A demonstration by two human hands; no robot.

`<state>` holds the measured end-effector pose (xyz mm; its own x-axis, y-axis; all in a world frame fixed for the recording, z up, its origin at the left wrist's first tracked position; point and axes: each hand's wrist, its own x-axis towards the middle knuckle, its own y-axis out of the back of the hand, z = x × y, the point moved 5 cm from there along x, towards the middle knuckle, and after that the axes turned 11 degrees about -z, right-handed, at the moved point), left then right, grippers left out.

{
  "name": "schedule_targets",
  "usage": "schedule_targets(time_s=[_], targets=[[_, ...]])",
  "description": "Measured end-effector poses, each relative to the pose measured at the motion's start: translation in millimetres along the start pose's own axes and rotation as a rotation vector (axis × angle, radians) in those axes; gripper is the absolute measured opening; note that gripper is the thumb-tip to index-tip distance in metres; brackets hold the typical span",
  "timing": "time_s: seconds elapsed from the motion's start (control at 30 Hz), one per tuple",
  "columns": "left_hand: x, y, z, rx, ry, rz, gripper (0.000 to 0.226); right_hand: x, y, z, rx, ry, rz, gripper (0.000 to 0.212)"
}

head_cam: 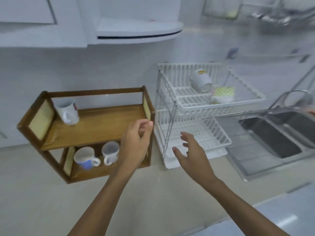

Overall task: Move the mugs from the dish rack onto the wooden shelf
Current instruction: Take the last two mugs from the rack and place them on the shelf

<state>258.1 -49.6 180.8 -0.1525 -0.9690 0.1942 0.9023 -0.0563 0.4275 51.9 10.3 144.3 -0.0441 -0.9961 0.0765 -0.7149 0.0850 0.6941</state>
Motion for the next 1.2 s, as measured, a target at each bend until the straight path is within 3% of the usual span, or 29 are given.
schedule_targets(time_s=[0.3,0.63,0.83,1.03,1.2], targets=[[42.1,-83.4,128.0,-0.009,-0.285,-0.152,0.036,-13.2,164.9,-14.1,-0.090,0.029,0.302,0.055],[104.0,-143.4,158.2,0.106,-0.289,-0.194,0.041,33.8,249.6,32.7,-0.129,-0.016,0.311,0.053],[149.4,-190.5,154.7,0.246,-0.177,-0.273,0.021,141.4,280.6,65.2,-0.068,-0.010,0.110,0.053],[179.8,-220.0,150.7,0.292,-0.028,-0.349,0.033,296.1,267.8,65.4,-0.142,0.058,-0.143,0.064],[179.4,-224.3,156.3,0.318,0.066,-0.388,0.040,354.9,230.9,58.0,-0.352,0.071,-0.354,0.074]])
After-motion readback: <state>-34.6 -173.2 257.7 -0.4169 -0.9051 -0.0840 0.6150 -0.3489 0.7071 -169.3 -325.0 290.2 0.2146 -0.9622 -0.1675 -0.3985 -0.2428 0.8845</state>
